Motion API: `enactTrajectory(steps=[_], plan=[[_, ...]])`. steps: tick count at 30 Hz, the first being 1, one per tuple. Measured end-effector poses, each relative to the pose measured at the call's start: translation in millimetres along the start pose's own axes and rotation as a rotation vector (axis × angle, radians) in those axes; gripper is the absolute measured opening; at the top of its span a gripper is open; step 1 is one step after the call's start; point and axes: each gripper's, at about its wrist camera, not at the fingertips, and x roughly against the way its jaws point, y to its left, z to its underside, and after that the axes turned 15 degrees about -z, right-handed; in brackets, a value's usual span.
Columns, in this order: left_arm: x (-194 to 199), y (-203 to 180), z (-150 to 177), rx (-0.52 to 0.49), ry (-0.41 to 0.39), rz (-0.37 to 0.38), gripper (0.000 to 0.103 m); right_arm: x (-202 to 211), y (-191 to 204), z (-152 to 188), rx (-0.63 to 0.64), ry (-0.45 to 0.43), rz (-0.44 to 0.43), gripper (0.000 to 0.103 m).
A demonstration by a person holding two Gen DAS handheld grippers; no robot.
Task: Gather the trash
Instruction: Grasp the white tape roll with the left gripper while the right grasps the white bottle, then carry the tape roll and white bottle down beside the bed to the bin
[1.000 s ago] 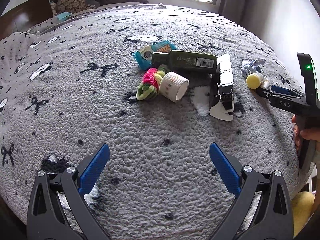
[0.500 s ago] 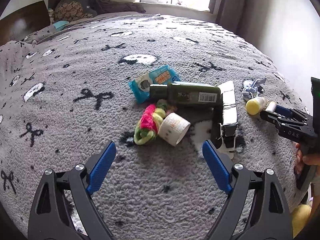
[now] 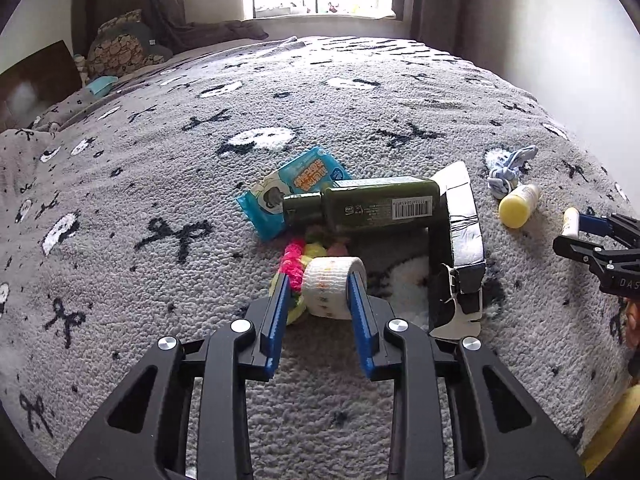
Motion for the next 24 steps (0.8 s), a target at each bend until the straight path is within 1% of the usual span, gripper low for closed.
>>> enactTrajectory(steps=[1, 2, 3, 6, 7, 12, 16, 24], plan=[[1.5, 1.2, 0.0, 0.000, 0.001, 0.008, 0.018, 1.1, 0.0, 1.3, -0.001, 0.000, 0.000, 0.069], [2.9, 1.2, 0.5, -0.003, 0.000, 0.006, 0.014, 2.0, 0.1, 2.1, -0.002, 0.000, 0.001, 0.069], [3.7, 0.9, 1.0, -0.007, -0.002, 0.002, 0.011, 3.0, 0.4, 3.0, -0.002, -0.002, 0.003, 0.069], [6.9, 0.8, 4.8, -0.010, 0.002, -0.002, 0.008, 6.8, 2.2, 6.0, -0.010, -0.005, -0.006, 0.069], [8.9, 1.3, 6.4, -0.009, -0.002, -0.003, 0.004, 8.4, 3.9, 7.3, -0.008, -0.007, -0.006, 0.069], [26.3, 8.4, 13.2, 0.004, -0.025, 0.000, 0.004, 17.8, 12.8, 15.0, 0.000, -0.017, -0.018, 0.069], [52.5, 14.4, 20.2, 0.035, -0.057, 0.011, 0.004, 29.2, 24.2, 23.8, 0.006, -0.026, -0.028, 0.069], [111.0, 5.1, 45.4, 0.023, -0.110, 0.041, 0.004, 74.4, 58.3, 47.9, 0.057, -0.085, -0.042, 0.069]])
